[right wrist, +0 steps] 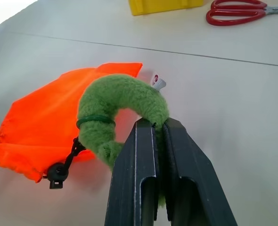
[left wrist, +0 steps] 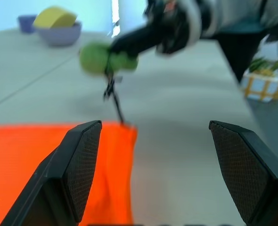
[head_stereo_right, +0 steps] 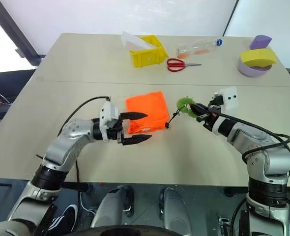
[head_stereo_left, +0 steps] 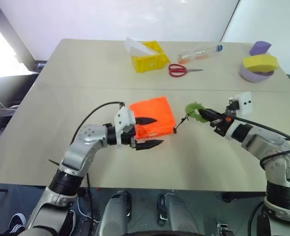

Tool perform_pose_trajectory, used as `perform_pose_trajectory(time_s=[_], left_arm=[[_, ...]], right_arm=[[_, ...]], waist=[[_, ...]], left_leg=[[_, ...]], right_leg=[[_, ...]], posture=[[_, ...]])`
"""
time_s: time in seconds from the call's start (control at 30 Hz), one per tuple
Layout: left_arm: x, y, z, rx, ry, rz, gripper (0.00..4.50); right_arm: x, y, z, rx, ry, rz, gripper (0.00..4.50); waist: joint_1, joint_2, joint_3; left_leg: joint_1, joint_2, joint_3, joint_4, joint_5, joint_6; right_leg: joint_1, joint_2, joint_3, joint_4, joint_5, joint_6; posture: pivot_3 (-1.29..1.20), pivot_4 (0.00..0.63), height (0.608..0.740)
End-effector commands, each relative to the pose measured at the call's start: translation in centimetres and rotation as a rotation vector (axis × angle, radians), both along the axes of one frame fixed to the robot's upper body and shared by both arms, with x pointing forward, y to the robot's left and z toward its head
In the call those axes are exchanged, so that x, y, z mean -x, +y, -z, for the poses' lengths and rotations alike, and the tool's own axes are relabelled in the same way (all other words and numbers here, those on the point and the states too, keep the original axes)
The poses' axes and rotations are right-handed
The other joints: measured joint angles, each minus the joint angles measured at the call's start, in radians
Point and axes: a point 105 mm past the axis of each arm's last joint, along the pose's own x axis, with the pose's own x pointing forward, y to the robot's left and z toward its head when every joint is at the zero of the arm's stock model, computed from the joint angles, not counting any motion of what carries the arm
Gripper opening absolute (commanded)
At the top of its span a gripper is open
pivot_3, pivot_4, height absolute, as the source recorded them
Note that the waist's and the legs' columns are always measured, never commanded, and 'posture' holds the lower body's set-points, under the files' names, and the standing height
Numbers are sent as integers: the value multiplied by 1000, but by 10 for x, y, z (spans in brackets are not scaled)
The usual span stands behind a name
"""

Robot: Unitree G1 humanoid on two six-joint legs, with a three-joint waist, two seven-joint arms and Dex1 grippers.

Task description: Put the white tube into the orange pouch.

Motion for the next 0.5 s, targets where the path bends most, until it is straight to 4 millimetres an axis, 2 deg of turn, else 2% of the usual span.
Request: perform_pose_trajectory(time_s=[0.03,0.1,0.17,0.33,0.43,0.5], left_arm=[[-13,-7,-4,-44,-50,-5,3877],[-36,-12,6,-119,-86,-76,3877],[-43,-24,12,-147,-82,-40,3877],[-48,-44,14,-153,-41,30,3877],[-49,-47,25,-221,-28,47,3877],[-50,-49,25,-225,-19,44,3877]], right_arm=[[0,3,-11,3,-54,-10,0],[0,5,-10,14,-56,-16,0],[-1,7,-9,16,-56,-22,0],[-1,10,-7,27,-64,-24,0],[-1,11,-7,32,-68,-22,0],[0,11,-7,32,-74,-18,0]], waist=[[1,0,0],[2,0,0],[2,0,0],[1,0,0],[0,0,0],[0,0,0]], left_leg=[[0,0,0,0,0,0],[0,-1,0,0,0,0],[1,-2,-1,0,0,0],[-1,-1,-1,0,0,0],[-1,-1,-1,0,0,0],[0,-1,-1,-1,0,0]], right_leg=[[0,1,0,0,0,1],[0,2,0,0,1,2],[0,2,0,1,1,3],[-1,1,0,0,1,3],[-1,1,0,0,1,5],[-1,2,0,1,0,5]], posture=[[0,150,740],[0,150,740],[0,150,740],[0,150,740],[0,150,740],[0,150,740]])
